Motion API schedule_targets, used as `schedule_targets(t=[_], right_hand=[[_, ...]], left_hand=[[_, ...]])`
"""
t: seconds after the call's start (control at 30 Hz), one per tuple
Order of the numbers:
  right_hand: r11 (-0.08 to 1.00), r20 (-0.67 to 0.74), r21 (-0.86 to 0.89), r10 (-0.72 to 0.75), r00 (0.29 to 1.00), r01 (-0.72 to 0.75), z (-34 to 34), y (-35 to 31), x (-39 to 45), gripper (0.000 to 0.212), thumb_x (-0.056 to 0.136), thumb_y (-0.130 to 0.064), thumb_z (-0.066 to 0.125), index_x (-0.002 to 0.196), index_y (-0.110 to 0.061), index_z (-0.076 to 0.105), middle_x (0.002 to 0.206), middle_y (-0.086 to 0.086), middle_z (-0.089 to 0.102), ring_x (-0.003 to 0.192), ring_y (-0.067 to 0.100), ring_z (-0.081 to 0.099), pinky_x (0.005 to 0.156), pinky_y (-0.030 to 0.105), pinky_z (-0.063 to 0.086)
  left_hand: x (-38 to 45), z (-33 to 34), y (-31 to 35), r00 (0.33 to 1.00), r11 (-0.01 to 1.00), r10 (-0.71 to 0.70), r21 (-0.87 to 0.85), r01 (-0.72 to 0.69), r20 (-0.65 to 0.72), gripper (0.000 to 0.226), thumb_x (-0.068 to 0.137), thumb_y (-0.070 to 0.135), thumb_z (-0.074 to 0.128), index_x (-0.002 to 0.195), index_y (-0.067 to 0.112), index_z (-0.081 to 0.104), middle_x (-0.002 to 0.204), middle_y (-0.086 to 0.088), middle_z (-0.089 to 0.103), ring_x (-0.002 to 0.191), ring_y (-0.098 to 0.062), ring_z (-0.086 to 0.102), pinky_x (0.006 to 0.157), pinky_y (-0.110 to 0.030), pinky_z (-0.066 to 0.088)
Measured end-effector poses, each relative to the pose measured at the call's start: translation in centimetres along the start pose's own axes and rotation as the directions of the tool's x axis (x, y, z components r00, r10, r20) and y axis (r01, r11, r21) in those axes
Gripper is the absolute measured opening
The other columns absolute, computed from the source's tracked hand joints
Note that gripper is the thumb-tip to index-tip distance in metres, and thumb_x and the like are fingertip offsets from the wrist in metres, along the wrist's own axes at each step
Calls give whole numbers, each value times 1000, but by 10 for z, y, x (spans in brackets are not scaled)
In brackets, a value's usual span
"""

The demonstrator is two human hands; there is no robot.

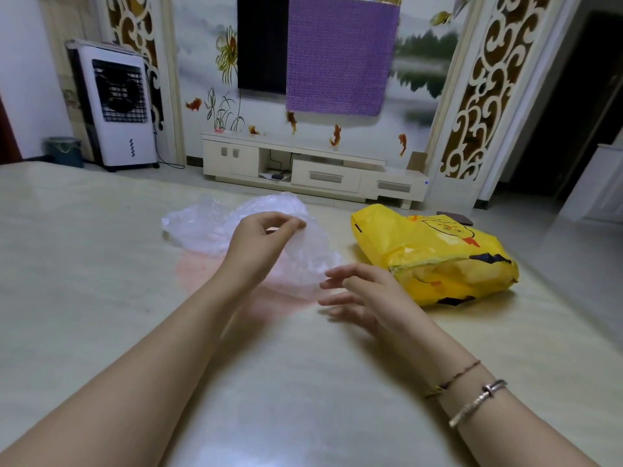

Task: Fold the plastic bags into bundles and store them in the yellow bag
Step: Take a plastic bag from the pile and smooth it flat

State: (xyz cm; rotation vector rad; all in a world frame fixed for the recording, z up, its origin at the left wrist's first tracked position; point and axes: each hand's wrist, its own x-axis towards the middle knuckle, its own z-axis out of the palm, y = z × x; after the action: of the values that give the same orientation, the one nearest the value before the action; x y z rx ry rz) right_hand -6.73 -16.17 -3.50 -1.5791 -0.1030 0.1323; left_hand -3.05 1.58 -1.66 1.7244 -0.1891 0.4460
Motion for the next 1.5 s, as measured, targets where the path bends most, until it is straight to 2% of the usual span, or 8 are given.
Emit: schedule_targets(t=[0.3, 0.5, 0.67, 0.87, 1.1, 1.27, 1.4, 1.5], right_hand=[[970, -43, 240, 43, 998, -32, -3, -1, 6, 19, 94, -1, 51, 111, -9, 52, 89, 11, 67, 66, 23, 67, 50, 28, 49], [960, 53, 259, -124, 991, 106, -3, -6, 3, 24, 96, 1, 42, 106, -6, 63, 91, 10, 67, 73, 19, 62, 68, 30, 49], [975, -42, 212, -60, 997, 67, 0, -3, 5, 11, 97, -14, 51, 90, -10, 58, 71, 2, 59, 57, 13, 46, 53, 23, 40], [972, -30, 222, -75, 997, 80, 1, 2, 8, 12, 90, -22, 62, 95, -12, 58, 78, 2, 56, 61, 12, 48, 51, 20, 42], [968, -65, 170, -174, 983, 183, -4, -2, 6, 9, 91, -15, 60, 96, -12, 68, 87, 3, 64, 82, 17, 53, 72, 30, 40], [976, -102, 73, -197, 975, 205, -2, -3, 5, 11, 90, -10, 60, 84, -15, 68, 87, 4, 64, 85, 19, 57, 71, 30, 42], [925, -234, 264, -213, 948, 273, -8, -13, 5, 21, 93, -6, 54, 73, -10, 56, 87, 9, 64, 82, 19, 60, 76, 35, 46], [865, -275, 386, -224, 935, 321, -17, -21, 0, 12, 93, -5, 48, 98, 3, 56, 94, 15, 68, 85, 19, 65, 88, 39, 47]], left_hand=[[0, -7, 7, 969, 843, -136, -490, 222, 205, 22, 82, -6, 66, 84, 14, 61, 78, 3, 62, 81, -14, 60, 80, -26, 47], [-11, 3, 8, 945, 991, -37, -110, 76, 325, 2, 86, 12, 69, 85, 14, 67, 86, 3, 67, 88, -8, 61, 88, -21, 42], [-21, 27, 8, 955, 999, -43, 11, 42, 295, 30, 95, 29, 58, 71, 11, 55, 62, 4, 47, 55, 0, 42, 54, -10, 31], [-22, 33, 2, 955, 997, -20, 83, -5, 296, 10, 86, 15, 63, 82, 7, 65, 88, -1, 69, 96, -8, 63, 85, -20, 42], [-23, 32, 10, 981, 993, -103, -45, 112, 164, 17, 83, 36, 71, 86, 21, 63, 102, 10, 67, 103, -7, 59, 76, -24, 43], [-23, 29, 15, 994, 992, -48, -108, 59, 100, 14, 87, 17, 70, 74, 17, 64, 97, 2, 71, 98, -10, 62, 84, -17, 43], [-16, 20, 17, 986, 965, -162, -203, 167, 41, 13, 92, 19, 63, 81, 14, 59, 92, 2, 63, 89, -12, 64, 90, -25, 49], [-12, 13, 20, 955, 861, -282, -414, 295, 92, 14, 97, 13, 55, 84, 10, 52, 91, -5, 59, 67, -15, 68, 81, -32, 59]])
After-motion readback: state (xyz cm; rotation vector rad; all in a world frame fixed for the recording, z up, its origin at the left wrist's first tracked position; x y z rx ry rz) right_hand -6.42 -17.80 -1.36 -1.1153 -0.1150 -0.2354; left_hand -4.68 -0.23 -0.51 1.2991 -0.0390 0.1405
